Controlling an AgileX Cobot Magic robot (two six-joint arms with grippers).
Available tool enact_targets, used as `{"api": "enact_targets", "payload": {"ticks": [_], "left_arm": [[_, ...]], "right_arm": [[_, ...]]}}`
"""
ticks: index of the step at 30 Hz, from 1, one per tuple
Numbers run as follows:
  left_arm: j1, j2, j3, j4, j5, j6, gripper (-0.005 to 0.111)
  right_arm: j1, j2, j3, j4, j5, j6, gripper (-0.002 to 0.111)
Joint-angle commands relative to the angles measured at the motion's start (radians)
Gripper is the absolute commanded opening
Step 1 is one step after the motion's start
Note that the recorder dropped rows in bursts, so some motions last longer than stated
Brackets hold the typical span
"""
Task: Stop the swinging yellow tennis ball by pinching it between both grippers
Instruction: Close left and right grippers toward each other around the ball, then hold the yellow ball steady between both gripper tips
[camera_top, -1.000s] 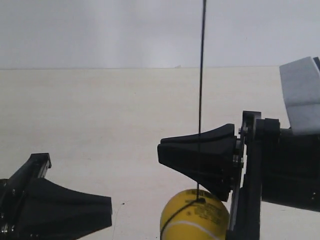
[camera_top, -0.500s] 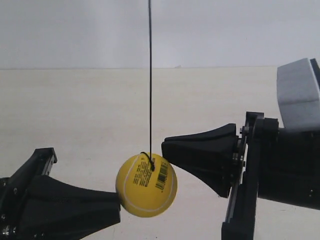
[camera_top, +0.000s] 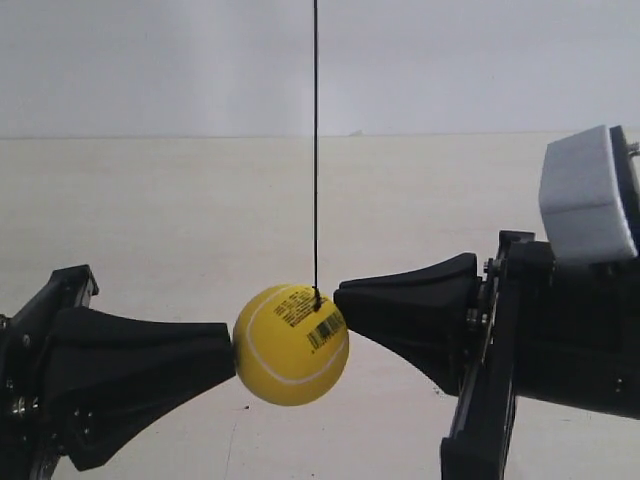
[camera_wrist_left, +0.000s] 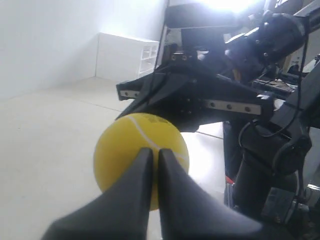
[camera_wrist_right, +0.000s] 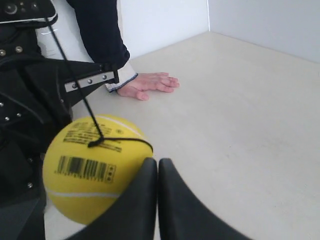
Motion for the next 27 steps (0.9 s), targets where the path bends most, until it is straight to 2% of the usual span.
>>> {"api": "enact_targets", "payload": {"ticks": [1,23,27], "left_arm": [[-0.004,0.007,-0.001,-0.041,0.062,0.030,0.005],[-0.004,0.007,-0.003,-0.063,0.063,0.030,0.005],[-0.004,0.007,-0.003,-0.031,0.063,0.030,0.005]], "right_arm": [[0.001,0.000,-0.006,-0.037,-0.124,0.007,0.000],[0.001,0.000,-0.006,-0.044,-0.159,0.017,0.000],[0.001,0.000,-0.006,-0.065,-0.155,0.028,0.000]]}}
